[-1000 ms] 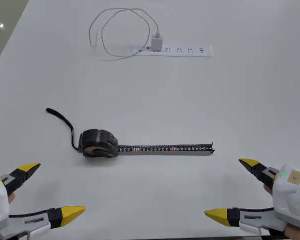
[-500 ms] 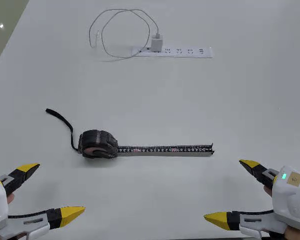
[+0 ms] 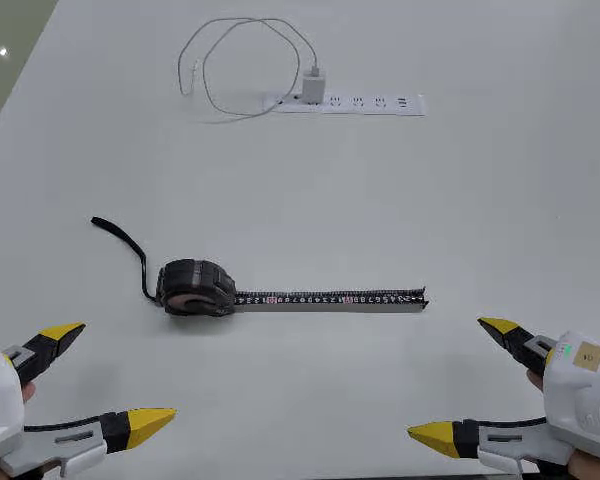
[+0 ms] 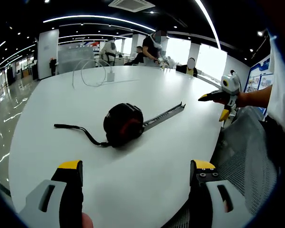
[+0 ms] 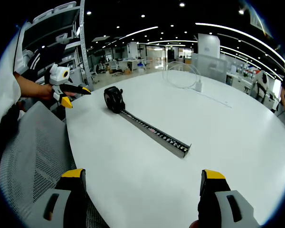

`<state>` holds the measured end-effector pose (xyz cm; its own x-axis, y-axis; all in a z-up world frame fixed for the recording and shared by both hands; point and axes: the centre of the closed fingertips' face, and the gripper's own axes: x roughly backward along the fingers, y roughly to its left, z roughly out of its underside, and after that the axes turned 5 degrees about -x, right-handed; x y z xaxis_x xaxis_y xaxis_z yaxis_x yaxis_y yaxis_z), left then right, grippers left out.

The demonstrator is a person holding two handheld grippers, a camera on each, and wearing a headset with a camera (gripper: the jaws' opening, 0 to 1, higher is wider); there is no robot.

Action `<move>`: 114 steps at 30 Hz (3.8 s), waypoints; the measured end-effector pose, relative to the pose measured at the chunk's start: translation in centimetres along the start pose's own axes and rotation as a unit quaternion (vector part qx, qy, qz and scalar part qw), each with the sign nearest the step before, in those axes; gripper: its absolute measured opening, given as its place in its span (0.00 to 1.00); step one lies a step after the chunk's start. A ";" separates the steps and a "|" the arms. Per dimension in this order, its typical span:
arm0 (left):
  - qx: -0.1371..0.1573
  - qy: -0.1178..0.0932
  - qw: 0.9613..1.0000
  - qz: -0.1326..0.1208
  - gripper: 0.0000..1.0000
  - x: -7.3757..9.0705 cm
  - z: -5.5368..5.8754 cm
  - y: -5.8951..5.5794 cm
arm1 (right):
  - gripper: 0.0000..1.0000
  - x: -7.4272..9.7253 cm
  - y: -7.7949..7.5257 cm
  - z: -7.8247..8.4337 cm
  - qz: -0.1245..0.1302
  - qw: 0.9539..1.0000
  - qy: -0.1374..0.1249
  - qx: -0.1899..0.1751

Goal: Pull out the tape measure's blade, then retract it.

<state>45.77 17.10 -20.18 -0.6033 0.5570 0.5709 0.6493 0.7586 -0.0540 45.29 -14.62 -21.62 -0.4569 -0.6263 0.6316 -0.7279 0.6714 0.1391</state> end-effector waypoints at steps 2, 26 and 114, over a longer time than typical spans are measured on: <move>0.000 0.000 1.000 0.000 0.91 0.0 0.0 0.0 | 0.99 0.0 0.0 0.0 0.000 1.000 -0.001 -0.002; 0.008 -0.006 1.000 0.007 0.90 -2.7 -0.9 -0.8 | 0.99 -0.8 -1.1 -1.1 -0.001 1.000 -0.007 0.003; 0.122 -0.035 0.988 -0.088 0.83 -9.6 -3.9 1.1 | 0.84 -2.6 -5.1 -3.2 -0.024 0.998 0.020 0.046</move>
<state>54.09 11.28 -22.52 -0.7329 0.4242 0.5319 0.4051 0.9002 -0.1599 51.84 -15.16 -21.56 -0.4014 -0.6387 0.6564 -0.7930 0.6009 0.0997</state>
